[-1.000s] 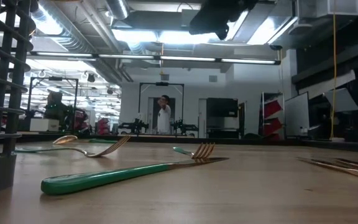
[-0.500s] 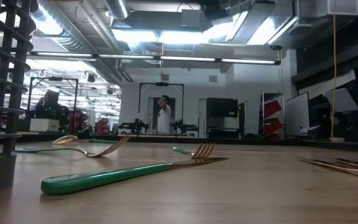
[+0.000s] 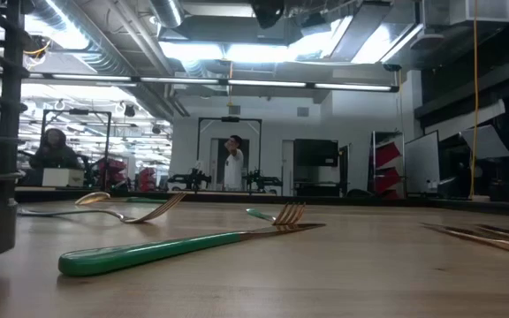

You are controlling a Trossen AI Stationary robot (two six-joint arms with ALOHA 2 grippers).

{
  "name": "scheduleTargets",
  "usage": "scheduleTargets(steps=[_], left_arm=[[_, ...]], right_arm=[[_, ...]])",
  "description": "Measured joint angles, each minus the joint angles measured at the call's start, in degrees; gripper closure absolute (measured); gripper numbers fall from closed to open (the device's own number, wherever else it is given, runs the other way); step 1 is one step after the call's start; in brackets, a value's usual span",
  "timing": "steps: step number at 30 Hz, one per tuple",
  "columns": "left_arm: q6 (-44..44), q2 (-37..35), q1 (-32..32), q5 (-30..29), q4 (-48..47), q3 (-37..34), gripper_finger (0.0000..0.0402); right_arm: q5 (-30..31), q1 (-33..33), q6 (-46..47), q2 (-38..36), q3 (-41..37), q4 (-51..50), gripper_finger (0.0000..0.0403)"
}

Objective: Sort silverware
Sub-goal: Put the top fork into the cutlery rack

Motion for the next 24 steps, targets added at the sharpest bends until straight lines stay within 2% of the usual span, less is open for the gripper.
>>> scheduleTargets(steps=[8, 24], left_arm=[[3.11, 0.0, 0.02, -0.13, 0.49, 0.0, 0.04], [2.28, -0.02, 0.02, -0.15, 0.51, 0.0, 0.0389]], right_arm=[[2.51, -0.22, -0.47, 1.14, 0.0, 3.22, 0.0286], [0.87, -0.15, -3.21, 1.14, 0.0, 3.71, 0.0286]])
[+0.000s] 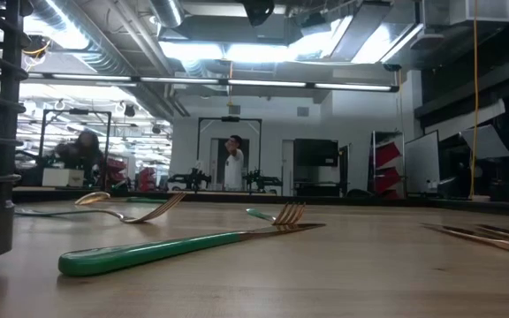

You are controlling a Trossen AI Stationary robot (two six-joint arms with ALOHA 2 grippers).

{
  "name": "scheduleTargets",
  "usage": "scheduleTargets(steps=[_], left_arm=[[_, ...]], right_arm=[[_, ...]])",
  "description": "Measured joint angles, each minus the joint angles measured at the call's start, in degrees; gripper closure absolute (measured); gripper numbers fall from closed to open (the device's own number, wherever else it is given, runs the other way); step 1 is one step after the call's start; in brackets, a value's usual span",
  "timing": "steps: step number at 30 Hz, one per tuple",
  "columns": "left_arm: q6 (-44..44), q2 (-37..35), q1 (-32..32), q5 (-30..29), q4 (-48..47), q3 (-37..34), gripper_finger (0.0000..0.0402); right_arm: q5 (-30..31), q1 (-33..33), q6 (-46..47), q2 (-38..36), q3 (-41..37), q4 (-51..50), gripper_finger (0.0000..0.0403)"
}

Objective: Sort silverware
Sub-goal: Put the top fork into the cutlery rack, then put the right knife into the cutlery rack

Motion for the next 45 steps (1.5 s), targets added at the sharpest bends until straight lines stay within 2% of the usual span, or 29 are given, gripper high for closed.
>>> scheduleTargets(steps=[9, 17, 23, 29, 36, 40, 45], left_arm=[[0.5, 0.0, 0.0, 0.0, 0.02, 0.0, 0.0377], [3.95, -0.02, 0.0, -0.07, 0.04, 0.0, 0.0354], [5.03, -0.11, 0.04, -0.19, 0.24, 0.0, 0.0336], [5.42, -0.61, 0.04, -2.96, 0.52, 0.0, 0.0325], [12.62, -3.14, -0.02, -5.43, 0.49, 0.02, 0.0328], [17.55, -6.17, 0.0, -10.83, 0.63, 0.02, 0.0329], [21.44, -11.15, 1.52, -25.48, 0.68, 0.02, 0.0329]], right_arm=[[-0.25, 0.0, 0.0, 0.0, 0.0, -0.01, 0.0286], [-8.46, 0.0, 0.01, -0.02, 0.0, 0.32, 0.0286], [-8.37, 0.0, 0.01, -0.02, 0.0, 0.26, 0.0286], [-5.43, 0.0, -0.1, -0.04, 0.0, -0.14, 0.0286], [-5.25, 0.0, -1.45, -0.95, 0.0, -3.33, 0.0286], [-1.77, 0.0, -3.35, -4.41, 0.0, -8.1, 0.0286], [3.32, 0.0, -5.69, -8.98, 0.0, -14.72, 0.0286]])
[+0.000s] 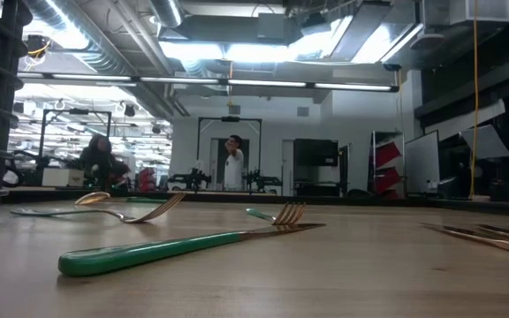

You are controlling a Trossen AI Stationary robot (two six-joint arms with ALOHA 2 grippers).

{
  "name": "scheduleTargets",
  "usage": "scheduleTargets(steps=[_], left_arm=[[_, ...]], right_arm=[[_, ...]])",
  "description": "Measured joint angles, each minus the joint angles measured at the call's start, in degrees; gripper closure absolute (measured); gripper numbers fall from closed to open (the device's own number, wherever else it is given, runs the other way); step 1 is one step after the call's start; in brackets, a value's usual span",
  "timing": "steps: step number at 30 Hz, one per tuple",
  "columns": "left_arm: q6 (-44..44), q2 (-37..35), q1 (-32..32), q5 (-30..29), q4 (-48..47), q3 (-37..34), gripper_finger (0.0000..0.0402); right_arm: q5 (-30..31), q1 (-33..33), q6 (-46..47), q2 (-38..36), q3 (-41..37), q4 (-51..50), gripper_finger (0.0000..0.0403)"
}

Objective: Sort silverware
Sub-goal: Put the right knife into the cutlery rack

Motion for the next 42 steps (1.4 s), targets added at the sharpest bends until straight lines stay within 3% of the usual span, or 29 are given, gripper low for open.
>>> scheduleTargets(steps=[3, 9, 15, 22, 25, 29, 33, 37, 42], left_arm=[[2.23, -3.9, 2.45, -4.69, -0.07, 0.0, 0.0329], [6.64, -14.4, 9.24, -7.48, -0.84, 0.0, 0.0329], [17.06, -24.82, 17.08, -18.14, -0.79, 0.0, 0.0329], [24.11, -34.33, 24.41, -18.69, -0.63, 0.0, 0.0329], [24.13, -36.1, 25.85, -18.69, -0.68, 0.0, 0.0329], [23.54, -35.41, 26.35, -18.69, -1.89, 0.0, 0.0329], [16.68, -33.38, 26.0, -18.63, -11.29, 0.0, 0.0329], [4.77, -31.45, 25.69, -13.88, -22.22, 0.0, 0.0329], [-15.38, -30.93, 28.08, 6.18, -35.16, 0.0, 0.0329]], right_arm=[[2.82, 0.0, -2.14, -2.43, 0.02, -4.73, 0.0286], [8.7, 0.0, -5.05, -6.05, 0.02, -15.48, 0.0286], [9.83, -0.73, -6.68, -8.42, 0.02, -26.03, 0.0286], [9.32, -5.86, -6.8, -10.83, -0.86, -34.28, 0.0286], [6.72, -8.81, -6.83, -12.98, -3.49, -33.39, 0.0286], [-1.58, -12.71, -6.78, -15.7, -9.69, -27.57, 0.0286], [-9.1, -15.0, -6.75, -16.22, -16.53, -20.35, 0.0286], [-12.25, -15.0, -6.45, -15.75, -22.56, -12.44, 0.0286], [-16.33, -14.58, -6.34, -14.69, -27.25, -6.09, 0.0286]])
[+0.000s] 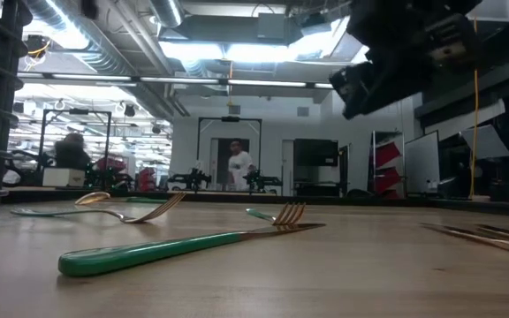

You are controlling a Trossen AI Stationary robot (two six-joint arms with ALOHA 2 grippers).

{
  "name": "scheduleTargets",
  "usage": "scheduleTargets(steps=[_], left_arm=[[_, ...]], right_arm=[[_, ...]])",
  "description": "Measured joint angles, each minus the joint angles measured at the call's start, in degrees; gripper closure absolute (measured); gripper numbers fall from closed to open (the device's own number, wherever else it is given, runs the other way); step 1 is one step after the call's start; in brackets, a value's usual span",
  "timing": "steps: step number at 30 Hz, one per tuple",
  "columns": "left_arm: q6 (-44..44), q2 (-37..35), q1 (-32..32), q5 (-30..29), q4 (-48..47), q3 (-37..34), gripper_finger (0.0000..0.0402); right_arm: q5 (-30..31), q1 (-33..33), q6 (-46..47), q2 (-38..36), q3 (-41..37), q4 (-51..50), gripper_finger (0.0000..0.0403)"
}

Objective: Sort silverware
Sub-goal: Put the right knife into the cutlery rack

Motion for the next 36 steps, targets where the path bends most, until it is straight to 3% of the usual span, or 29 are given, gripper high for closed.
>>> scheduleTargets(steps=[4, 8, 11, 14, 18, 24, 30, 36], left_arm=[[-14.52, 0.01, 4.76, 16.77, -10.23, 0.0, 0.0329], [-24.19, 0.02, 10.41, 28.16, -18.27, 0.0, 0.0329], [-27.51, 0.84, 14.36, 35.42, -19.85, 0.0, 0.0329], [-27.42, 2.87, 17.5, 40.57, -19.59, 0.0, 0.0329], [-25.58, 6.34, 21.16, 44.59, -19.46, 0.0, 0.0329], [-23.54, 10.87, 24.68, 47.28, -19.57, 0.0, 0.0329], [-20.38, 12.39, 25.43, 47.28, -19.59, 0.0, 0.0329], [-16.81, 12.31, 25.15, 47.3, -19.43, 0.0, 0.0329]], right_arm=[[-2.18, 1.01, 1.73, 1.26, -0.76, -2.78, 0.0286], [-1.83, 3.71, 6.95, 1.24, -0.81, -7.23, 0.0286], [-1.85, 5.87, 17.28, 1.24, -0.81, -7.87, 0.0286], [-1.62, 7.76, 33.74, 1.24, -0.81, -7.97, 0.0286], [-1.15, 10.33, 57.8, 1.24, -0.81, -9.24, 0.0286], [2.53, 16.91, 83.93, 1.85, -0.79, -10.52, 0.0286], [11.5, 23.19, 102.58, 3.98, -0.77, -9.09, 0.0286], [13.3, 27.76, 112.73, 8.53, -0.77, -8.56, 0.0286]])
